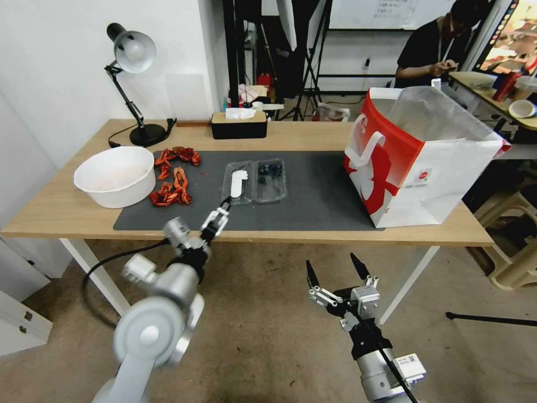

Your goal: Close the takeout container lid, then place the container into the takeout bag.

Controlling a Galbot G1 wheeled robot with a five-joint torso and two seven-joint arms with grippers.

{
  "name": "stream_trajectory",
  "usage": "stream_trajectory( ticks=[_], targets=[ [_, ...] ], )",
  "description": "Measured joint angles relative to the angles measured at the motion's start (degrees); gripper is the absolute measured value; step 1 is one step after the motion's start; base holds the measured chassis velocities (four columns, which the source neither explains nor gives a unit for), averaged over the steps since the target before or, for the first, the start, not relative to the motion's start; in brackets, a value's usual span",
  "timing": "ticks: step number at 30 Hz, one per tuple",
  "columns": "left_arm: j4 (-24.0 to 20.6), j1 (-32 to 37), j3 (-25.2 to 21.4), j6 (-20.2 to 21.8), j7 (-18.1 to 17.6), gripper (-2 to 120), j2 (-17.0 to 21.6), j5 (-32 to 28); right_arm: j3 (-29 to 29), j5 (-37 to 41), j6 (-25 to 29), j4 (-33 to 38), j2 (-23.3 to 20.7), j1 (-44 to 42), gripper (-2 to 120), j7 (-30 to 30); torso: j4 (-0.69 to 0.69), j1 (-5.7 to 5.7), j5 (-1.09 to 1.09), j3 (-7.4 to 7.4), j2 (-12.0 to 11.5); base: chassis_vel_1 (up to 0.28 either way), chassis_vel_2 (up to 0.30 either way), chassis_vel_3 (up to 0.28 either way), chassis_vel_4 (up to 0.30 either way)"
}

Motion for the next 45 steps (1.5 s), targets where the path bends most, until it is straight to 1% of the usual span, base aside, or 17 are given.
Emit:
stream_trajectory(
  ticks=[2,3,5,6,10,12,13,17,22,25,37,45],
  targets=[
    [3.1,-3.4,1.7,-0.7,-1.1,100,-0.6,-0.3,0.1,-0.5,-0.1,-0.2,0.5,-0.1,100,0.0,-0.01,0.0,0.0,0.0,0.0,0.0,0.0,0.0,0.0],
    [3.1,-3.4,1.7,-0.7,-1.1,100,-0.6,-0.3,0.1,-0.5,-0.1,-0.2,0.5,-0.1,100,0.0,-0.01,0.0,0.0,0.0,0.0,0.0,0.0,0.0,0.0],
    [5.8,-6.5,2.8,-1.1,-2.1,100,-1.3,-0.3,0.2,-0.9,-0.1,-0.5,0.8,-0.1,100,0.1,0.0,0.0,0.0,0.0,0.0,0.0,0.0,0.0,0.0],
    [6.9,-7.9,3.3,-1.3,-2.6,100,-1.6,-0.3,0.3,-1.1,-0.1,-0.6,1.0,-0.2,100,0.1,-0.02,0.01,0.01,0.0,0.0,0.0,0.0,0.0,0.0],
    [8.6,-10.2,3.9,-1.3,-3.4,100,-2.0,-0.1,0.5,-1.2,-0.2,-0.7,1.2,-0.2,100,0.1,-0.01,0.0,0.0,0.0,0.0,0.0,0.0,0.0,0.0],
    [10.8,-12.7,4.6,-1.5,-3.9,100,-2.4,0.2,0.8,-1.3,-0.4,-0.8,1.3,-0.1,100,0.2,-0.01,0.01,0.01,0.0,0.0,0.0,0.0,0.0,0.0],
    [10.8,-12.7,4.6,-1.5,-3.9,100,-2.4,0.2,0.8,-1.3,-0.4,-0.8,1.3,-0.1,100,0.2,-0.01,0.01,0.01,0.0,0.0,0.0,0.0,0.0,0.0],
    [13.2,-14.7,5.4,-1.3,-4.7,100,-2.6,0.6,1.0,-1.4,-0.6,-0.9,1.7,0.1,100,0.3,-0.01,0.0,0.0,-0.01,0.0,0.0,0.0,0.0,0.0],
    [14.0,-15.1,6.0,-1.1,-5.0,100,-3.0,1.1,1.0,-1.5,-0.7,-1.0,1.9,0.2,100,0.3,0.0,0.0,0.0,-0.01,0.0,0.0,0.0,0.0,0.0],
    [15.5,-15.7,6.3,-1.1,-5.2,100,-3.6,1.3,1.0,-1.6,-0.7,-1.1,2.0,0.2,100,0.3,0.0,0.0,0.0,-0.01,0.0,0.0,0.0,0.0,0.0],
    [19.0,-17.3,6.7,-1.6,-5.3,100,-4.6,2.1,1.4,-1.6,-0.5,-0.8,1.8,-0.2,100,0.4,-0.01,-0.01,0.01,-0.02,0.0,0.0,0.0,0.0,0.0],
    [20.2,-18.0,6.7,-2.3,-5.2,100,-5.2,2.3,1.3,-1.9,-0.1,-1.3,2.1,-0.4,100,0.3,-0.01,-0.03,0.01,-0.02,0.0,0.0,0.0,0.0,0.0]
  ],
)
